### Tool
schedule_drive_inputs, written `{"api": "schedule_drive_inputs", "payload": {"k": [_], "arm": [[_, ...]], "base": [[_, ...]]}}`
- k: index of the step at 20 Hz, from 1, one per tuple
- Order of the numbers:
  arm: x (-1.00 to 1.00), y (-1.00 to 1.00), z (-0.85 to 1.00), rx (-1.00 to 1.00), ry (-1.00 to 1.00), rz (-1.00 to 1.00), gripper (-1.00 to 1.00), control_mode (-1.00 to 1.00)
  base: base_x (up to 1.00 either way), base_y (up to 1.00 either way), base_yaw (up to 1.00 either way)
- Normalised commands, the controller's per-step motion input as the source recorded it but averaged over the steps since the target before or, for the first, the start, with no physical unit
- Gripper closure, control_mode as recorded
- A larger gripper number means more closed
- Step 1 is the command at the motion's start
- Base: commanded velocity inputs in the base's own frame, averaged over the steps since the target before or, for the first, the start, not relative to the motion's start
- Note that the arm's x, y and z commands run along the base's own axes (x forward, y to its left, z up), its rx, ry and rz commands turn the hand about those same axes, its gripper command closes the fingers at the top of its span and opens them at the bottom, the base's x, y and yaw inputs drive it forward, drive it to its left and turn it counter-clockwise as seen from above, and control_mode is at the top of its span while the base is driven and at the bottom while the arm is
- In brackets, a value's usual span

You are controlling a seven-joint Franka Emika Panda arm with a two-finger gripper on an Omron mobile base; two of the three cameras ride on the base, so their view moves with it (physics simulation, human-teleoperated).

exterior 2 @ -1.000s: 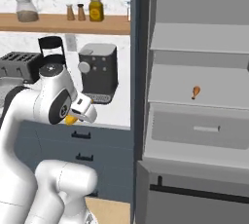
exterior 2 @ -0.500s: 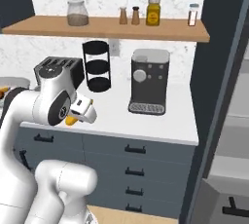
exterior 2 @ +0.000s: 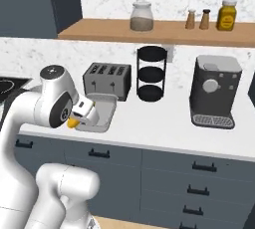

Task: Place one corn and one chicken drumstick in each tupperware on the nearby counter, to pack two identical lunches.

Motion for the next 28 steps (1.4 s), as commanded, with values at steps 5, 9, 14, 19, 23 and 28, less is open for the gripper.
{"api": "schedule_drive_inputs", "payload": {"k": [5, 9, 14, 19, 23, 28], "arm": [[0.0, 0.0, 0.0, 0.0, 0.0, 0.0, 1.0, 1.0], [0.19, 0.02, -0.05, -0.06, -0.04, 0.0, 1.0, -1.0], [0.63, -0.27, -0.09, -0.11, -0.01, 0.01, 1.0, -1.0], [0.9, -0.52, -0.15, -0.03, 0.07, 0.02, 1.0, -1.0], [0.71, -0.29, -0.26, 0.01, 0.13, 0.09, 1.0, -1.0], [0.67, -0.03, -0.46, 0.0, 0.13, 0.06, 1.0, -1.0]], "base": [[0.25, 0.93, 0.0], [0.15, 0.28, 0.0], [0.0, 0.0, 0.0], [0.0, 0.0, 0.0], [0.0, 0.0, 0.0], [0.0, 0.0, 0.0]]}}
